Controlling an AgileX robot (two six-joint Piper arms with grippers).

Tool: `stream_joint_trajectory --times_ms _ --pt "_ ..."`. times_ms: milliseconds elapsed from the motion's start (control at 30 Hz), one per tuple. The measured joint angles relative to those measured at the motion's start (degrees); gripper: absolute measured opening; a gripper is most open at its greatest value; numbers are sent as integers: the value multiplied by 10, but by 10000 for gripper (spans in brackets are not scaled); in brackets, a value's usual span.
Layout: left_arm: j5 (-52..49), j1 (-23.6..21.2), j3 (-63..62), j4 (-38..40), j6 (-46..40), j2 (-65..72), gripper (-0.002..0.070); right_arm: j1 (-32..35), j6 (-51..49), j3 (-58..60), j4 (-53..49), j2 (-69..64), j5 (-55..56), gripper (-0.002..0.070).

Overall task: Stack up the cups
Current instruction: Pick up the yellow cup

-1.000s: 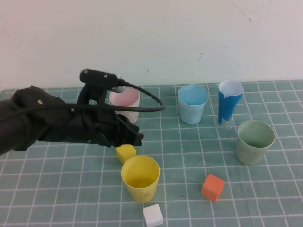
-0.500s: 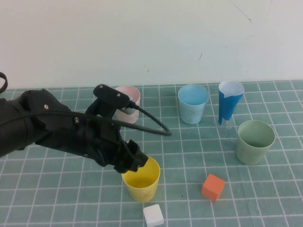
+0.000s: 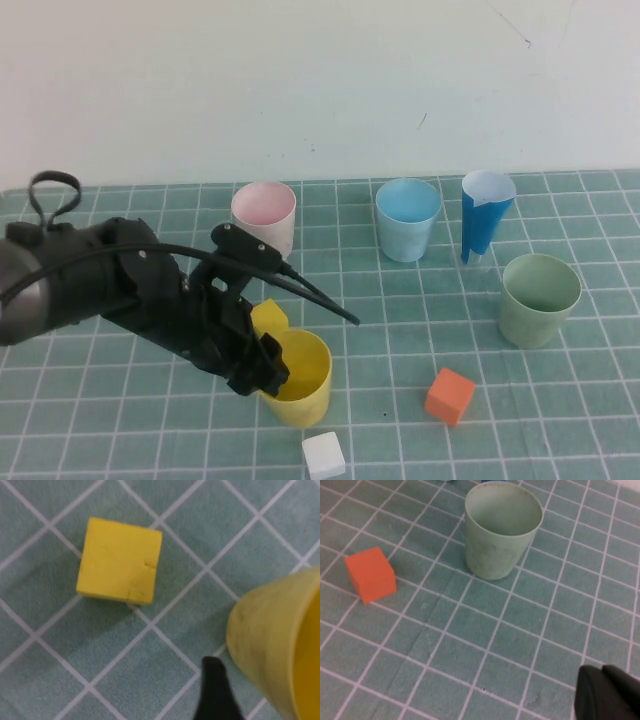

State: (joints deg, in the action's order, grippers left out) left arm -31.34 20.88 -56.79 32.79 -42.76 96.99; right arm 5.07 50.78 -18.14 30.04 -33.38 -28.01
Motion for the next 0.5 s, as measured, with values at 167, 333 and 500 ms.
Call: stream_joint_trajectory --times_ms 167,333,500 --pt "3 0 -2 2 16 17 113 0 0 0 0 0 11 -2" --pt "-27 0 -41 2 41 8 18 0 0 0 0 0 15 -2" --pt "-72 0 -132 -19 73 -3 12 0 0 0 1 0 15 -2"
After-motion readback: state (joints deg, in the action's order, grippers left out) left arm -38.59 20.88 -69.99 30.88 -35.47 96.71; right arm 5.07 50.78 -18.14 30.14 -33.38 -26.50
